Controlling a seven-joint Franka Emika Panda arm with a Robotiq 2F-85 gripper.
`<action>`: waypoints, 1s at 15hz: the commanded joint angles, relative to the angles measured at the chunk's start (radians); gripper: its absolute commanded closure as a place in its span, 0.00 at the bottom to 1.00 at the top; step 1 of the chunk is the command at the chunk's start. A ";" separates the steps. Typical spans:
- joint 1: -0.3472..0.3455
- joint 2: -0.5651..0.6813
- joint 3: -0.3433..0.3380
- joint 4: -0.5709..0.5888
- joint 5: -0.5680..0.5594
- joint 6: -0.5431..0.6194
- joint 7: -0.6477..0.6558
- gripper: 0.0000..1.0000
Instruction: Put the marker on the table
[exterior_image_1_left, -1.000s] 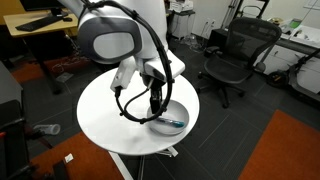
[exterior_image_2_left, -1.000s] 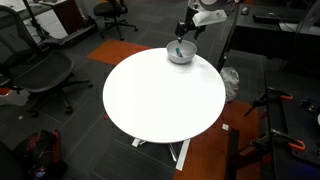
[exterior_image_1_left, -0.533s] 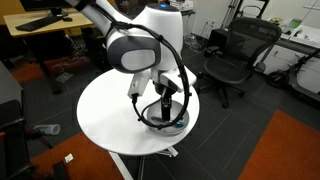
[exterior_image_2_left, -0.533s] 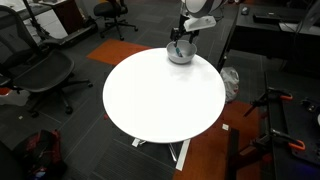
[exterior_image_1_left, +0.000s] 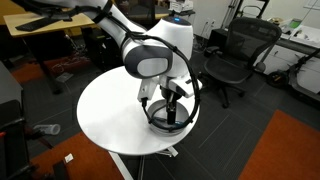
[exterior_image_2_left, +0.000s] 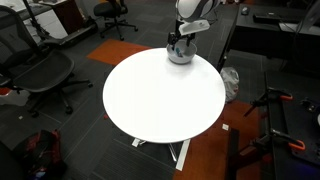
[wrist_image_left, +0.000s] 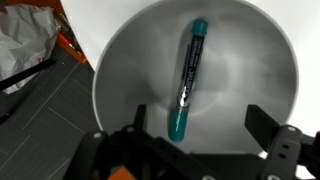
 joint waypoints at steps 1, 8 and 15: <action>-0.001 0.041 -0.002 0.066 0.028 -0.052 0.003 0.00; 0.001 0.077 -0.006 0.083 0.032 -0.051 0.007 0.00; 0.004 0.094 -0.008 0.095 0.028 -0.053 0.005 0.57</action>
